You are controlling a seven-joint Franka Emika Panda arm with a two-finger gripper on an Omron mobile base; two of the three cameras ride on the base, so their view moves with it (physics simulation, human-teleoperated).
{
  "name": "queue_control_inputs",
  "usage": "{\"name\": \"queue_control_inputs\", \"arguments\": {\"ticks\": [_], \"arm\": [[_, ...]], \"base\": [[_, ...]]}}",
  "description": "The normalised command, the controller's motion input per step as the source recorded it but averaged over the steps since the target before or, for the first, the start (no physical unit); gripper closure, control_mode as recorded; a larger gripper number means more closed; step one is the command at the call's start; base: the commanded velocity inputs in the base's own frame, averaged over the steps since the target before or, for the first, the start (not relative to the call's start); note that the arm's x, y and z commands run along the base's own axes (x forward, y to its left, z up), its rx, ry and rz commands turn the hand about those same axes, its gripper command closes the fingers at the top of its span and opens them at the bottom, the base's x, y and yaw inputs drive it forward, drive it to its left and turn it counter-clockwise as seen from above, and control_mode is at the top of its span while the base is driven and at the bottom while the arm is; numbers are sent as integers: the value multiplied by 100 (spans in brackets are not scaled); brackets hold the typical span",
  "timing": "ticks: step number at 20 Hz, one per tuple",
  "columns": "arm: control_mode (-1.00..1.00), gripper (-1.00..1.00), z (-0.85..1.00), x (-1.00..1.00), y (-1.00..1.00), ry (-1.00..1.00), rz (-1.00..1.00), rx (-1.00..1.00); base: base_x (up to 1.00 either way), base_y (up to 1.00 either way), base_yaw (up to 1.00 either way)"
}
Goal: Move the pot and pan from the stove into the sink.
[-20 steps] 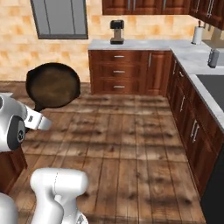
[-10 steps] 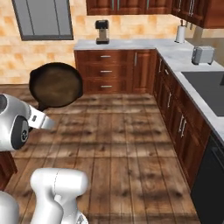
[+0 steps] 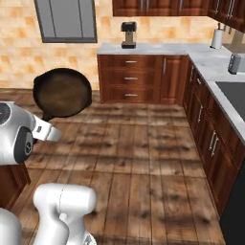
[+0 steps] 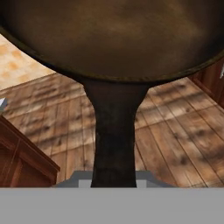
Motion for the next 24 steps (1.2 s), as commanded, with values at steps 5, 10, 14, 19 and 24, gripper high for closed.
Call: {"name": "queue_control_inputs", "arguments": {"ticks": [5, 10, 14, 19, 24], "arm": [[100, 100, 0, 0, 0, 0, 0, 0], [100, 100, 0, 0, 0, 0, 0, 0], [100, 100, 0, 0, 0, 0, 0, 0], [100, 100, 0, 0, 0, 0, 0, 0], [100, 100, 0, 0, 0, 0, 0, 0]], "base": [[19, 0, 0], [64, 1, -2], [79, 4, -2], [87, 6, -2], [86, 4, -2]]}}
